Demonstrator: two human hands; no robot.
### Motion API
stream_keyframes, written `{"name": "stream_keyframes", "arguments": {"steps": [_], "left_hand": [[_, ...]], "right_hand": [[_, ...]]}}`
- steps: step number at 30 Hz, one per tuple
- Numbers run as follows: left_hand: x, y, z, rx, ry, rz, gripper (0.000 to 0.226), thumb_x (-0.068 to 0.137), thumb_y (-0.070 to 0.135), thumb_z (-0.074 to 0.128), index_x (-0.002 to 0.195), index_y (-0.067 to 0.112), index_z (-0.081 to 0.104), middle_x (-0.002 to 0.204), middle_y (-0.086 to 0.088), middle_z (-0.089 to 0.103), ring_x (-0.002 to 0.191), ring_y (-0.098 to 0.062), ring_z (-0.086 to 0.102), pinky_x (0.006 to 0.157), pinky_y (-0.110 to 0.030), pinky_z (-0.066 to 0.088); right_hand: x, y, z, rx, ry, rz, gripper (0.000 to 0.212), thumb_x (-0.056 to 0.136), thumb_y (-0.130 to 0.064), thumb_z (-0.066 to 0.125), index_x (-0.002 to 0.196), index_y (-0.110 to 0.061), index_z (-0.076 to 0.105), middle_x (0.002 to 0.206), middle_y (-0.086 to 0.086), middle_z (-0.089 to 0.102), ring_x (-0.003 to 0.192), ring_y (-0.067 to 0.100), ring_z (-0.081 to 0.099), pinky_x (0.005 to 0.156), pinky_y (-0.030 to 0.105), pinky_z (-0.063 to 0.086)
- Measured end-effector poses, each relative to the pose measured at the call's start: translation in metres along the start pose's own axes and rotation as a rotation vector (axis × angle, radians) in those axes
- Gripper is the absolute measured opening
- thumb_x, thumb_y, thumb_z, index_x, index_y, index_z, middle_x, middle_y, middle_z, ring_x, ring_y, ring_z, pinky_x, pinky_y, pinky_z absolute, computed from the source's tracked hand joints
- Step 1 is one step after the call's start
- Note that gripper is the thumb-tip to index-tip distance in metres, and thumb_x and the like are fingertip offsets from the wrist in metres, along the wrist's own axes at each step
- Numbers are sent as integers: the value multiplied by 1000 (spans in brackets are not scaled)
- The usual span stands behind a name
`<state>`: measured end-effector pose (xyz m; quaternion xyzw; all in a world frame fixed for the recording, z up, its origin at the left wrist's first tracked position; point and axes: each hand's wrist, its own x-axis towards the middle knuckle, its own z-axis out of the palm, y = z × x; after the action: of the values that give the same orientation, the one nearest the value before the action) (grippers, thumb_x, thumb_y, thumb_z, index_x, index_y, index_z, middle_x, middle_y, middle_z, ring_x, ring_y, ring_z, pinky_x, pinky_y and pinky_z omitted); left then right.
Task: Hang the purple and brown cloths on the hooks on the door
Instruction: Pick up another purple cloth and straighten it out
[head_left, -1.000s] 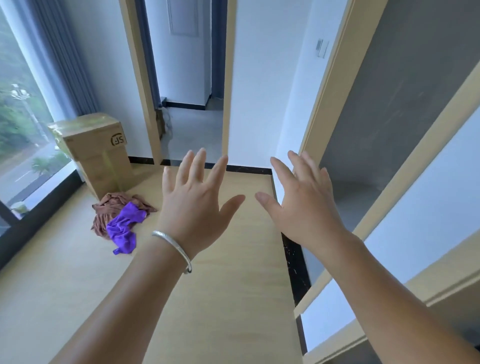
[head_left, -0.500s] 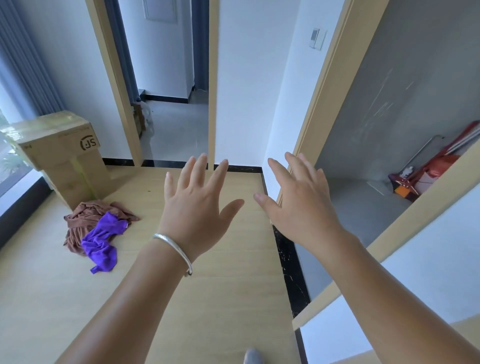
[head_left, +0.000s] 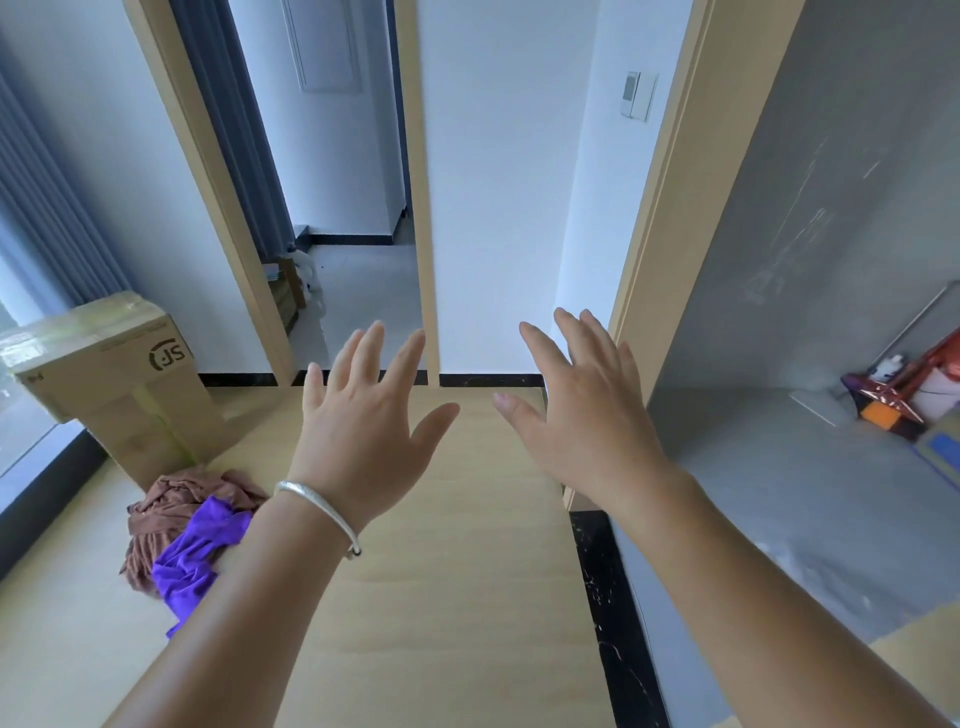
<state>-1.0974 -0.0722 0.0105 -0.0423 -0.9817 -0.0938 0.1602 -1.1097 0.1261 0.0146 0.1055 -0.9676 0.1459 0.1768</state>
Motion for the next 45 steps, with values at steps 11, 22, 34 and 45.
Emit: {"name": "stream_keyframes", "arguments": {"steps": [11, 22, 34, 45], "left_hand": [[117, 9, 50, -20, -6, 13, 74, 89, 69, 28, 151, 34, 9, 161, -3, 10, 148, -22, 4, 117, -52, 8], [292, -64, 112, -66, -19, -14, 73, 89, 69, 27, 151, 35, 9, 161, -4, 7, 149, -21, -1, 117, -52, 6], [454, -158, 150, -118, -33, -67, 73, 90, 66, 31, 152, 33, 12, 161, -3, 8, 149, -21, 0, 118, -52, 7], [565, -213, 198, -77, -39, -232, 73, 89, 66, 24, 153, 34, 9, 161, -2, 7, 148, -20, -3, 119, -51, 7]], "right_hand": [[102, 64, 40, 17, -34, 30, 68, 91, -61, 40, 149, -28, 25, 158, 4, 17, 147, 23, 3, 118, 51, 10], [281, 65, 121, -20, -107, 37, 69, 92, -59, 41, 150, -29, 21, 160, 3, 11, 147, 19, -3, 119, 49, 5], [456, 43, 196, 6, -139, 36, 67, 93, -57, 43, 150, -29, 22, 160, 2, 11, 147, 18, -3, 119, 48, 6], [611, 47, 282, 81, -212, -109, 66, 93, -55, 44, 150, -29, 21, 160, 2, 10, 147, 18, -4, 120, 47, 5]]}}
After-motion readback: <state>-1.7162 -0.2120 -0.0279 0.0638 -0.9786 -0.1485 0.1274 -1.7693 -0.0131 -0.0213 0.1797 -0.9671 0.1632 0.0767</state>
